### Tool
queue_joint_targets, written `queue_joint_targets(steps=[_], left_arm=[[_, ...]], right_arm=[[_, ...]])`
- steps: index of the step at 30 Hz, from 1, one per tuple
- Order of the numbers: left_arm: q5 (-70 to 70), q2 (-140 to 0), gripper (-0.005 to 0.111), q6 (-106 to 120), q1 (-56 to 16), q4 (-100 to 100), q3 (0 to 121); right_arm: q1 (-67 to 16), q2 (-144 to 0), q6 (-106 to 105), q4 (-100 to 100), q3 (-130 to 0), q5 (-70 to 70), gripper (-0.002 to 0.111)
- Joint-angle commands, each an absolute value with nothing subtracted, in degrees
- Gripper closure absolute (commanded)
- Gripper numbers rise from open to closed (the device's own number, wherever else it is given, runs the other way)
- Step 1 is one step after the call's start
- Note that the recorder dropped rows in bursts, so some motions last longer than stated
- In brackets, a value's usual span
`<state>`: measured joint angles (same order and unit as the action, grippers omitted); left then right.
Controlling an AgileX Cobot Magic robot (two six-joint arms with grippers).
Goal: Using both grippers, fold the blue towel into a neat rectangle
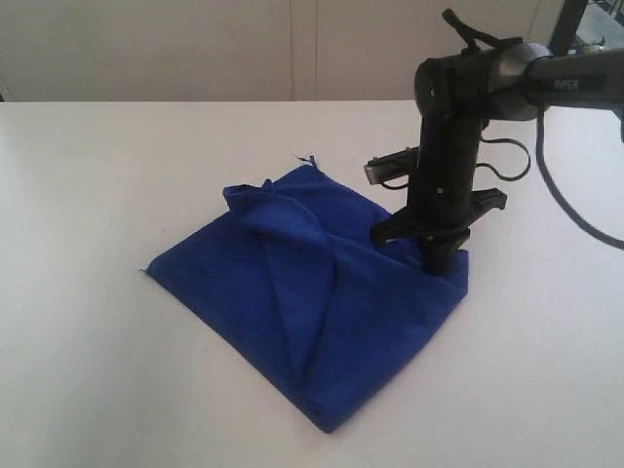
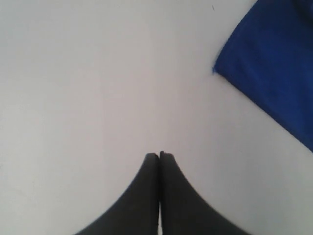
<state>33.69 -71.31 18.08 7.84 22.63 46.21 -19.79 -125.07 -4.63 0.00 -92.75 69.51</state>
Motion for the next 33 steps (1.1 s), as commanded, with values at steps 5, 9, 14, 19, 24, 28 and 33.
queue_joint_targets(steps=[5, 9, 14, 19, 24, 28, 33], left_arm=[[32.9, -70.7, 0.107, 17.8, 7.5, 26.4, 45.8], [35.8, -70.7, 0.107, 18.0, 7.5, 30.9, 45.8], [38.3, -70.7, 0.107, 21.8, 3.2, 33.5, 45.8], [33.0, -72.0, 0.107, 19.9, -7.0, 33.6, 45.8], [28.8, -79.1, 0.107, 16.0, -15.9, 32.3, 47.5], [30.8, -87.3, 0.107, 7.6, -19.6, 23.1, 54.0], [32.5, -95.2, 0.107, 5.3, -22.2, 15.1, 63.1]], right_arm=[[-19.9, -116.6, -6.6, 0.5, -92.6, 64.3, 0.108], [-19.9, -114.5, -10.3, 1.1, -92.6, 61.0, 0.108], [-19.9, -114.6, -14.6, 7.1, -92.6, 58.0, 0.108], [-19.9, -114.7, -21.1, 11.3, -92.6, 53.9, 0.108], [-19.9, -114.7, -22.4, 12.2, -92.6, 51.6, 0.108], [-19.9, -114.7, -22.4, 12.3, -92.6, 51.6, 0.108], [-19.9, -115.0, -23.3, 13.8, -92.6, 51.0, 0.108]])
